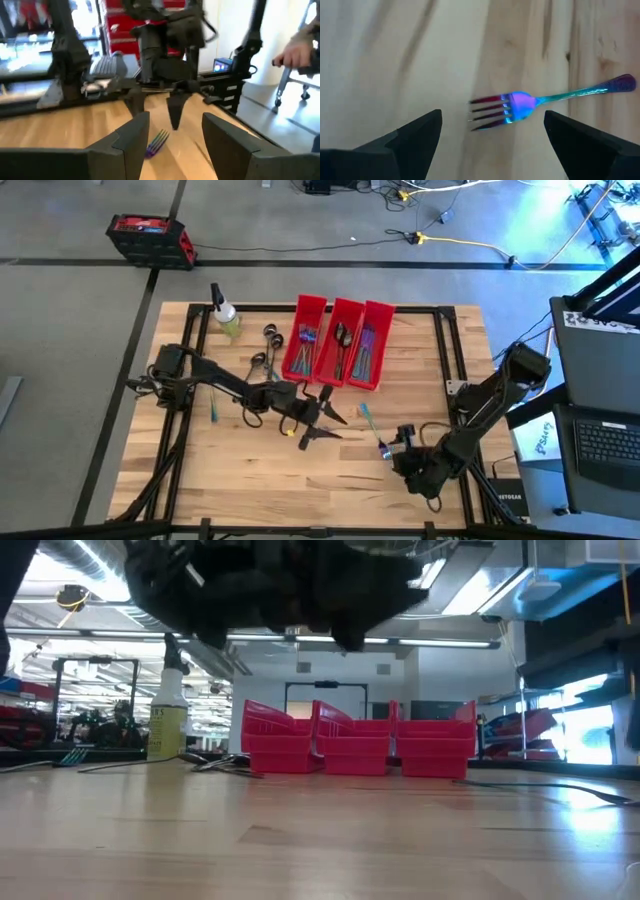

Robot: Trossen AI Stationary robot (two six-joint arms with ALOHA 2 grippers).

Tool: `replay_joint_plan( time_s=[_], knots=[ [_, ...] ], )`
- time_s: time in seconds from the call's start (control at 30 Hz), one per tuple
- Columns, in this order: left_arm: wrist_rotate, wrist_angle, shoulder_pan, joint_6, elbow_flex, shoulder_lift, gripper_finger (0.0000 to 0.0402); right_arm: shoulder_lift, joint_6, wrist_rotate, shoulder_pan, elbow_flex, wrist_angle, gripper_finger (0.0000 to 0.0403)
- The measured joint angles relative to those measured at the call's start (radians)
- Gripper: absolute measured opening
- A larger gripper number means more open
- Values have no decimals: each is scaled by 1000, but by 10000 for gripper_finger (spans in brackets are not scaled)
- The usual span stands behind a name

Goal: Sort silverware
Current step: Put the blue fork into the left red silverware bin

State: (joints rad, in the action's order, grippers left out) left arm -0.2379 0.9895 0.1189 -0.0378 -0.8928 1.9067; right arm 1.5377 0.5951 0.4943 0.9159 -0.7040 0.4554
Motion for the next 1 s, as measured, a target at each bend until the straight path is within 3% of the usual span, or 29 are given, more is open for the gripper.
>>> replay_joint_plan(
  time_s=[0.3,0.57,0.93,1.0],
  knots=[
    [92,-2,2,38,-21,14,170,120,-107,75,3,-6,-25,316],
    [156,5,1,45,-21,14,170,128,-106,70,3,-3,-53,183],
    [120,98,8,97,-24,14,170,182,-58,130,-13,-6,-19,21],
    [119,102,8,97,-24,14,170,184,-60,156,-16,-24,28,10]
  ],
)
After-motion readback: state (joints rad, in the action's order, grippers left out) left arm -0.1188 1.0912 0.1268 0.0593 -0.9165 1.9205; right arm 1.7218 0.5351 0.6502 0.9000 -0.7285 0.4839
